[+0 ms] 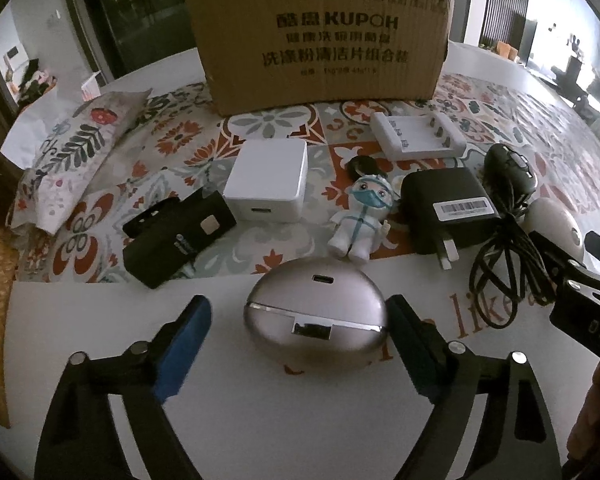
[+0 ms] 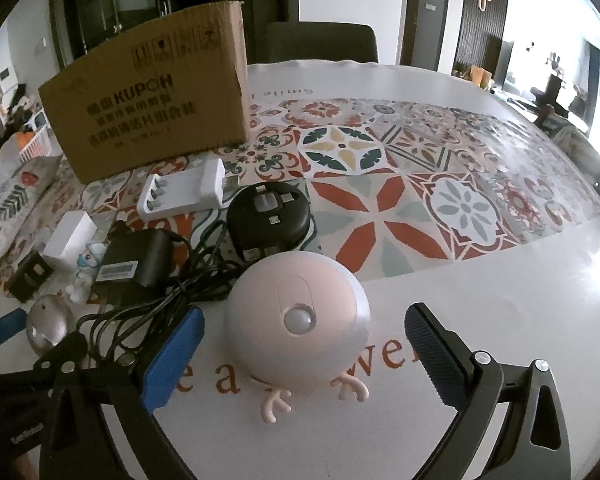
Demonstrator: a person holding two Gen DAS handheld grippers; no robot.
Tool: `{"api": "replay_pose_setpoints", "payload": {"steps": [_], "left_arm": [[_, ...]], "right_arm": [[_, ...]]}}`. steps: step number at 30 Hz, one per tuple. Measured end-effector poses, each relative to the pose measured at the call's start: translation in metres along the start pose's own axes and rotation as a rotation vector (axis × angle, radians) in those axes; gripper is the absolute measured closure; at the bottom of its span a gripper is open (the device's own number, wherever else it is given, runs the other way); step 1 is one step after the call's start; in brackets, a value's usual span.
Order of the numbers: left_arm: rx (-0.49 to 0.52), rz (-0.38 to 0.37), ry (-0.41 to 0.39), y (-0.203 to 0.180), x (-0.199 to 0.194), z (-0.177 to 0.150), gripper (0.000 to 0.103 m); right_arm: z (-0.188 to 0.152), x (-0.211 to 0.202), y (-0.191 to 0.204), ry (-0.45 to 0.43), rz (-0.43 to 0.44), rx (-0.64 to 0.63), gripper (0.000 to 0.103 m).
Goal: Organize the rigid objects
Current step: 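Grasp the silver earbud case with the left tool while the right tool grasps the pink night light, then lift the earbud case and night light and carry both toward the cardboard box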
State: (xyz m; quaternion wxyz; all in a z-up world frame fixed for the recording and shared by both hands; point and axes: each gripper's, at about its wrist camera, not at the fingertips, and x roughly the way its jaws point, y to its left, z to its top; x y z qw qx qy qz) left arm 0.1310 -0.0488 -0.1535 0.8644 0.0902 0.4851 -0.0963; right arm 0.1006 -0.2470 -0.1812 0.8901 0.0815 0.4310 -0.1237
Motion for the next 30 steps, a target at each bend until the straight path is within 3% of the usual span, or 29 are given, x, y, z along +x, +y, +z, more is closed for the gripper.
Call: {"api": "replay_pose_setpoints", "payload": {"steps": [4, 6, 12, 20, 30], "left_arm": [[0.001, -0.025, -0.001, 0.000, 0.000, 0.001, 0.027], [0.002, -0.045, -0.002, -0.001, -0.001, 0.001, 0.037], [0.005, -0.053, 0.000, -0.002, -0.002, 0.001, 0.038], [0.013, -0.050, -0.041, -0.002, -0.014, 0.001, 0.038], [0.016, -0.069, -0.121, -0.001, -0.043, 0.005, 0.038]], "right_arm": [[0.000, 0.004, -0.001, 0.005, 0.019, 0.013, 0.007], [0.001, 0.007, -0.001, 0.014, 0.034, 0.018, 0.013], [-0.002, 0.008, 0.000, 0.026, 0.052, 0.020, 0.028], [-0.004, 0.002, 0.000, 0.021, 0.054, 0.016, 0.028], [0.001, -0.034, -0.002, -0.057, 0.043, 0.009, 0.028]]}}
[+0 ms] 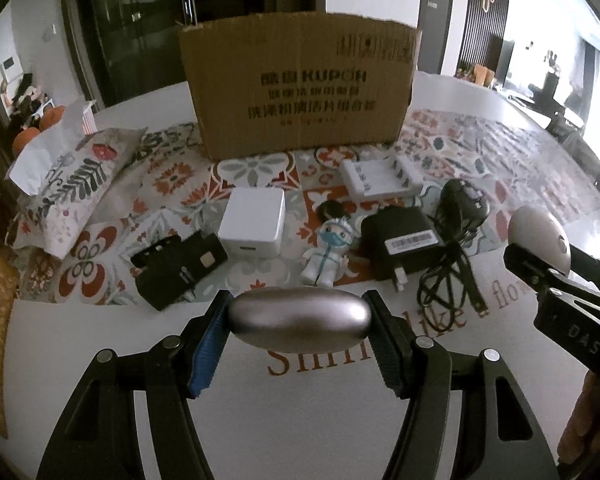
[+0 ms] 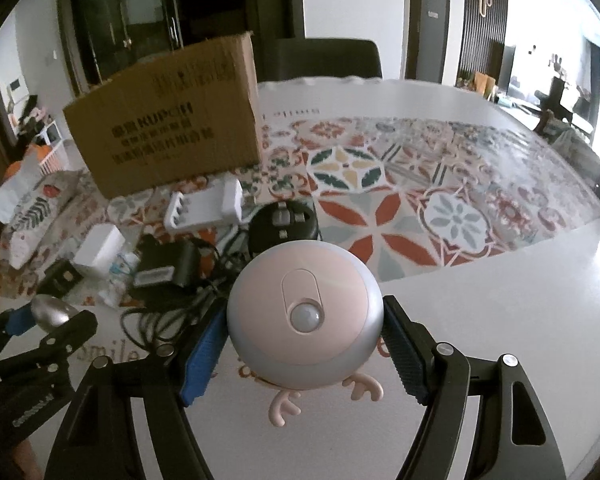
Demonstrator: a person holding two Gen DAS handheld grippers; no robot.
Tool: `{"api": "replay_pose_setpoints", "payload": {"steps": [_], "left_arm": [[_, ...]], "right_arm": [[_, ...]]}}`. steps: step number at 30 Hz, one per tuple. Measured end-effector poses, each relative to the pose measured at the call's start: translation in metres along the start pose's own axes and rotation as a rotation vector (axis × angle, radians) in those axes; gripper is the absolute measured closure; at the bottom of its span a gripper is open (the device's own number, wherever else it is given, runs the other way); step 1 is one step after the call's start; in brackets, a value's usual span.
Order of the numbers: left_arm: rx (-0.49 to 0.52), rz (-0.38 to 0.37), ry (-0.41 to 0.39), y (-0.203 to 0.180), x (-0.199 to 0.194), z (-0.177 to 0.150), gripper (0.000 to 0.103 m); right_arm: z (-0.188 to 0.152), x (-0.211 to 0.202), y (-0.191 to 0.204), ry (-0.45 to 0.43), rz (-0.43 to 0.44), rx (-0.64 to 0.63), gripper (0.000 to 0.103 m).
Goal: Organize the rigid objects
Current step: 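Lift the earbud case and night light and carry both toward the cardboard box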
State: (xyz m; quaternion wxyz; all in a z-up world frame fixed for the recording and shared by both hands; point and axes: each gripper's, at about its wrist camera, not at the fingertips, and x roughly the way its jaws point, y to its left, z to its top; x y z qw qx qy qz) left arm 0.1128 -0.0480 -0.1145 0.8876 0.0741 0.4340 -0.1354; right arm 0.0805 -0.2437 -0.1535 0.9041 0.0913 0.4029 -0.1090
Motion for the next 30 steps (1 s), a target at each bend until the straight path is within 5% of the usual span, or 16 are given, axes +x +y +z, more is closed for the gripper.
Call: {"api": "replay_pose_setpoints", "payload": {"steps": [14, 30], "left_arm": [[0.014, 0.039, -0.124, 0.011, -0.033, 0.026, 0.038], [-0.032, -0.020, -0.189, 0.037, -0.041, 0.086, 0.038]], "right_arm": [[0.023, -0.034, 0.018, -0.110, 0.057, -0.038, 0.028], [0.084, -0.045, 0.048, -0.218, 0.130, -0.093, 0.028]]}}
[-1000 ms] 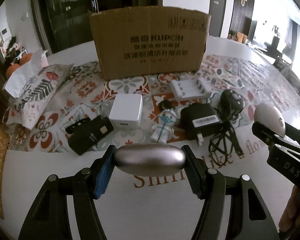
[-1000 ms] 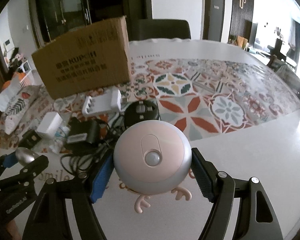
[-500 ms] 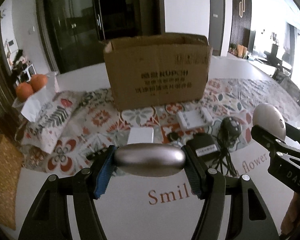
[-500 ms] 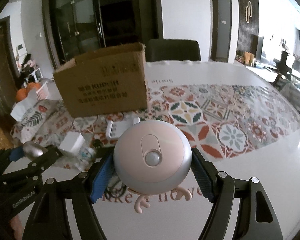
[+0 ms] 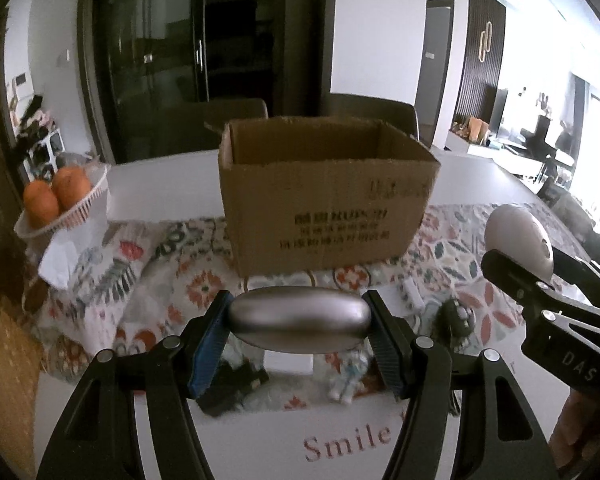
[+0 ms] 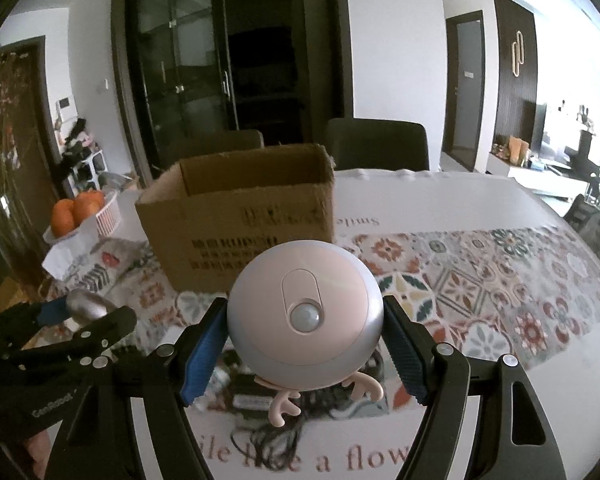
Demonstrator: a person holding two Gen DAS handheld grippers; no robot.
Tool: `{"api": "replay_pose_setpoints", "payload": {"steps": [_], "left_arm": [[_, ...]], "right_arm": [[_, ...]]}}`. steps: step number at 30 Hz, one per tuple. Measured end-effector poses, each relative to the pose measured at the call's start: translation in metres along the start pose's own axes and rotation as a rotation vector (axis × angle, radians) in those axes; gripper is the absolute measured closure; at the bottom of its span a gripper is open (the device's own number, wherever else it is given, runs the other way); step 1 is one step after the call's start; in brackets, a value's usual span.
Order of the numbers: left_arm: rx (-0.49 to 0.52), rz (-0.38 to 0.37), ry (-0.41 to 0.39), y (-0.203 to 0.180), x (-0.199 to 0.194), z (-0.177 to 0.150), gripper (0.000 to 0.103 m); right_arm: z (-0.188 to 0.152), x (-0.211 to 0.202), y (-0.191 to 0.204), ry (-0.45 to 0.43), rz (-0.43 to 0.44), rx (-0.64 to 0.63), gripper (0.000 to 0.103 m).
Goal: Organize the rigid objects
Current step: 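Lift the earbud case and night light and carry both toward the cardboard box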
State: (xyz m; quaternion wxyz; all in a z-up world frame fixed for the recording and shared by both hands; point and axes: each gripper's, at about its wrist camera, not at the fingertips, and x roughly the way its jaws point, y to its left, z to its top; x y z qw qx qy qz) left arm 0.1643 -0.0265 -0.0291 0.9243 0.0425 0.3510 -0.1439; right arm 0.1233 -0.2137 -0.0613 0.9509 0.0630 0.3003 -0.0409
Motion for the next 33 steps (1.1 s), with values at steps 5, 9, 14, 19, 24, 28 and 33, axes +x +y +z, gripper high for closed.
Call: {"api": "replay_pose_setpoints", "payload": {"steps": [5, 9, 14, 19, 24, 28, 33], "left_arm": [[0.026, 0.013, -0.039, 0.002, 0.000, 0.025, 0.038], [0.031, 0.004, -0.050, 0.005, 0.001, 0.047, 0.038], [0.037, 0.012, -0.069, 0.008, 0.004, 0.071, 0.038], [0.043, 0.020, -0.083, 0.012, 0.011, 0.093, 0.038], [0.049, 0.034, -0.087, 0.016, 0.021, 0.115, 0.038], [0.052, 0.029, -0.071, 0.021, 0.034, 0.131, 0.038], [0.065, 0.048, -0.070, 0.022, 0.050, 0.144, 0.038]], "right_arm": [[0.022, 0.010, 0.003, -0.013, 0.011, -0.003, 0.028], [0.042, 0.016, 0.004, -0.027, 0.023, -0.009, 0.028], [0.066, 0.024, 0.007, -0.038, 0.038, -0.014, 0.028], [0.088, 0.034, 0.008, -0.045, 0.042, -0.025, 0.028], [0.107, 0.049, 0.010, -0.030, 0.044, -0.036, 0.028], [0.121, 0.068, 0.011, 0.008, 0.066, -0.032, 0.028], [0.132, 0.090, 0.008, 0.050, 0.068, -0.023, 0.028]]}}
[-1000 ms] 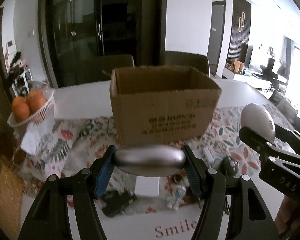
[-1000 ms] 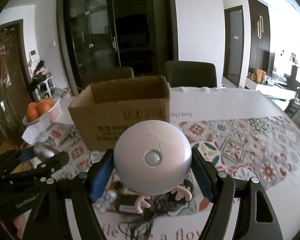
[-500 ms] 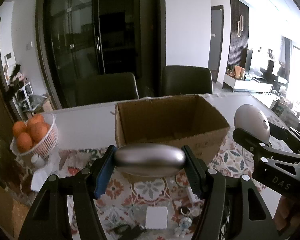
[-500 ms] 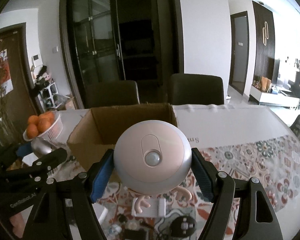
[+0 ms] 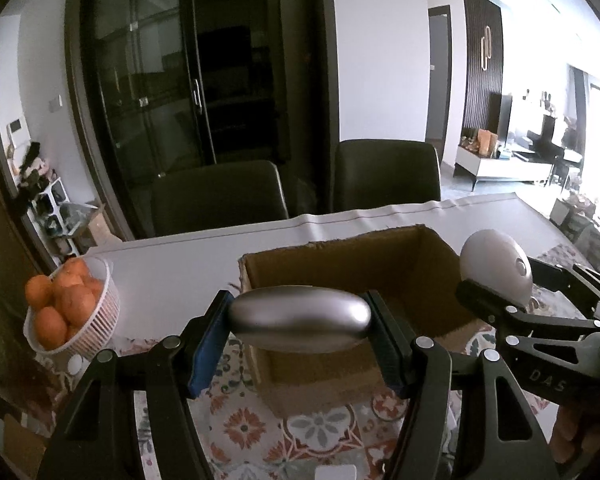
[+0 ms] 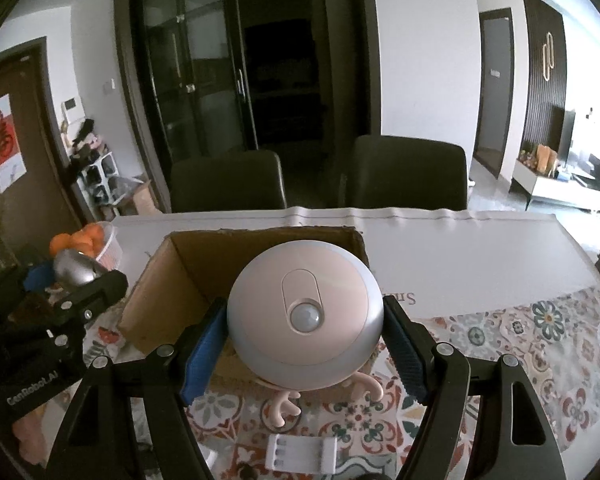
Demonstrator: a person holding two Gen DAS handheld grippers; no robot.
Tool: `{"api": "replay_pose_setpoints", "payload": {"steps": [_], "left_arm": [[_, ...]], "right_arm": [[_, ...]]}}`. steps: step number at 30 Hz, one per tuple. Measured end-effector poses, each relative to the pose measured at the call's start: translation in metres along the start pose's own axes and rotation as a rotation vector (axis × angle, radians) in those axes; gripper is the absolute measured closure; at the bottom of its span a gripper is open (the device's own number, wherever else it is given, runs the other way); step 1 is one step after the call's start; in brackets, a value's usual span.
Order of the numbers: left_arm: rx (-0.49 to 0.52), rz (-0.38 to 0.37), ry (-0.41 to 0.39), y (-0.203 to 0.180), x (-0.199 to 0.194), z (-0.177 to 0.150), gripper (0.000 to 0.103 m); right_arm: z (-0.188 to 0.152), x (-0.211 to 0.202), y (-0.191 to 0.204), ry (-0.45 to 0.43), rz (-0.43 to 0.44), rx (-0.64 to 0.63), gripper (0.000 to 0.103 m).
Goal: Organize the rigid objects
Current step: 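Lift the earbud case and night light and carry both toward the cardboard box, then lower both items into the box and open both tools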
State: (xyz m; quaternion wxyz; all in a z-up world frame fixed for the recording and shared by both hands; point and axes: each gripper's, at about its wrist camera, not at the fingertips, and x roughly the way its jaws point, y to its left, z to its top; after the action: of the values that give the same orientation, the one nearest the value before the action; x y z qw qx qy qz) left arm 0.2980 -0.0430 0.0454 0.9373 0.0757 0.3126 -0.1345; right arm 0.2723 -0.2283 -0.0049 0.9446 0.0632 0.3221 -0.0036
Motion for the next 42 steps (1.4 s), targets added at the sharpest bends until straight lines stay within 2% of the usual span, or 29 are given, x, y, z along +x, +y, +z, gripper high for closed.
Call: {"api": "replay_pose_setpoints", "payload": {"steps": [12, 19, 26, 29, 34, 42], "left_arm": [[-0.008, -0.001, 0.112, 0.003, 0.051, 0.003, 0.038], [-0.010, 0.009, 0.170, 0.003, 0.073, -0.004, 0.038], [-0.010, 0.003, 0.203, 0.002, 0.082, -0.009, 0.038], [-0.015, 0.000, 0.218, 0.002, 0.085, -0.011, 0.038], [-0.009, 0.009, 0.196, 0.000, 0.080, -0.011, 0.034], [-0.010, 0.021, 0.149, -0.003, 0.058, -0.008, 0.032]], "right_arm": [[0.012, 0.043, -0.005, 0.103, -0.006, -0.024, 0.028], [0.012, 0.062, 0.001, 0.152, -0.024, -0.081, 0.028], [0.009, 0.071, 0.003, 0.173, -0.023, -0.098, 0.028], [0.008, 0.068, 0.004, 0.152, -0.030, -0.107, 0.027], [0.006, 0.062, 0.004, 0.131, -0.056, -0.117, 0.027], [0.007, 0.045, -0.004, 0.094, -0.072, -0.083, 0.027]]}}
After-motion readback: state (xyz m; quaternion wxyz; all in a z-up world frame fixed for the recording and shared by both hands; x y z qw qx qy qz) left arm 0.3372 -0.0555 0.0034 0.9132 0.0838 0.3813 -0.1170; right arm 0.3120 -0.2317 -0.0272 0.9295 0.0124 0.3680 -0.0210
